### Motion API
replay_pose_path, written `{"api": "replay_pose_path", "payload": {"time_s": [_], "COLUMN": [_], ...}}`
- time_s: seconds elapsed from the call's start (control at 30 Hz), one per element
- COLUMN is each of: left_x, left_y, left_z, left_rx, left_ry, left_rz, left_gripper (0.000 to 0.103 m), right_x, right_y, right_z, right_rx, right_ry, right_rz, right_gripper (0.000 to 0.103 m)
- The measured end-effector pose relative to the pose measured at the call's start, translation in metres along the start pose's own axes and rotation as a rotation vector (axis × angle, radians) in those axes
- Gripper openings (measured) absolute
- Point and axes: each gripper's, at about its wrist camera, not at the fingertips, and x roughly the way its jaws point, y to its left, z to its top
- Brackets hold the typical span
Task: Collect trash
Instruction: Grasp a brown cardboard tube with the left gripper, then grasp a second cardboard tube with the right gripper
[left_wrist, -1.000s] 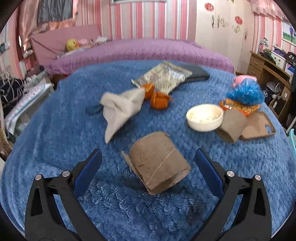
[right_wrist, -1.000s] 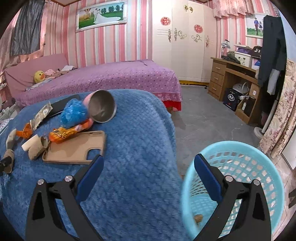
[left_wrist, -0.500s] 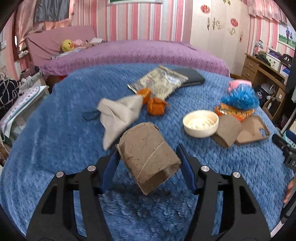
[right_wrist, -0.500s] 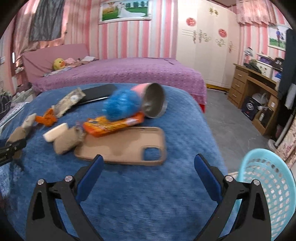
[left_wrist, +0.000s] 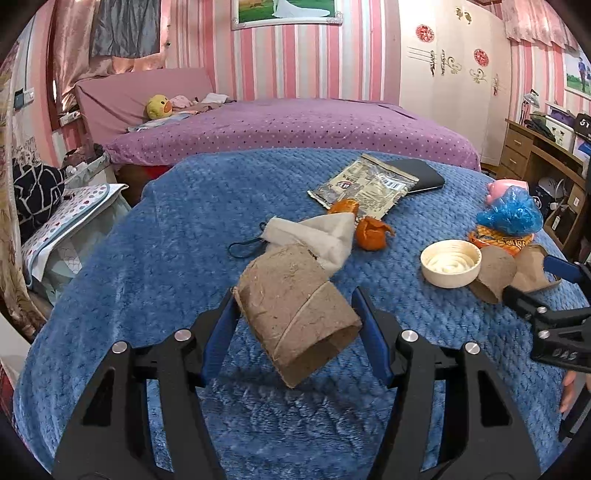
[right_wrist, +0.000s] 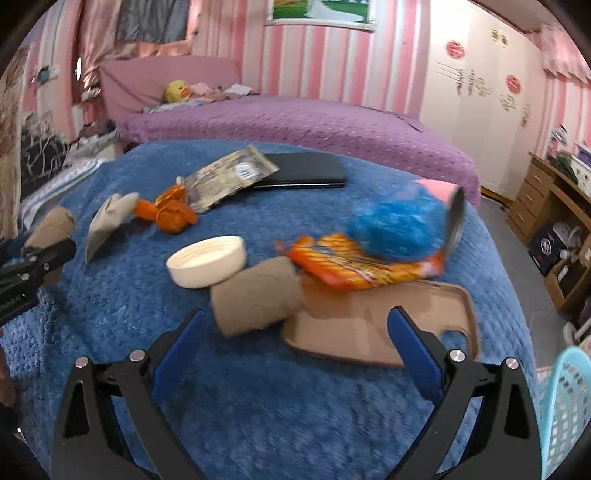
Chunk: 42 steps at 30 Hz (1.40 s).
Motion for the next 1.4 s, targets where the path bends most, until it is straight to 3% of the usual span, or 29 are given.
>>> {"api": "replay_pose_path", "payload": {"time_s": [0.1, 0.13, 0.17, 0.2, 0.33, 0.67, 1.4], "left_x": [-0.001, -0.002, -0.003, -0.003, -0.006, -0.018, -0.038], "left_y": [0.0, -0.001, -0.002, -0.004, -0.012, -0.043, -0.15], "left_z": [0.0, 0.0, 0.0, 0.0, 0.001, -0.002, -0.02], "left_rx": [-0.003, -0.001, 0.001, 0.002, 0.016, 0.036, 0.106], "left_ry": [-0.004, -0.007, -0.009, -0.007, -0.015, -0.039, -0.043], "left_rz": [-0.005, -0.004, -0.002, -0.006, -0.011, -0.053, -0.152], "left_gripper": [0.061, 0.061, 0.061, 0.061, 0.061, 0.061, 0.061], "right_x": [0.01, 0.013, 0.015, 0.017, 0.005, -0.041, -0.104], "right_y": [0.01, 0.013, 0.016, 0.017, 0.006, -0.045, -0.203], "right_z": [0.004, 0.005, 0.004, 0.004, 0.001, -0.014, -0.071], "right_rx": [-0.022, -0.038, -0.05, -0.058, -0.021, 0.025, 0.157], "right_ry": [0.029, 0.044, 0.052, 0.06, 0.018, -0.052, -0.05], "right_rz": [0.038, 0.052, 0.062, 0.069, 0.097, 0.025, -0.186], "right_gripper": [0.088, 0.079, 0.063, 0.057, 0.057, 0.057, 0.057]}}
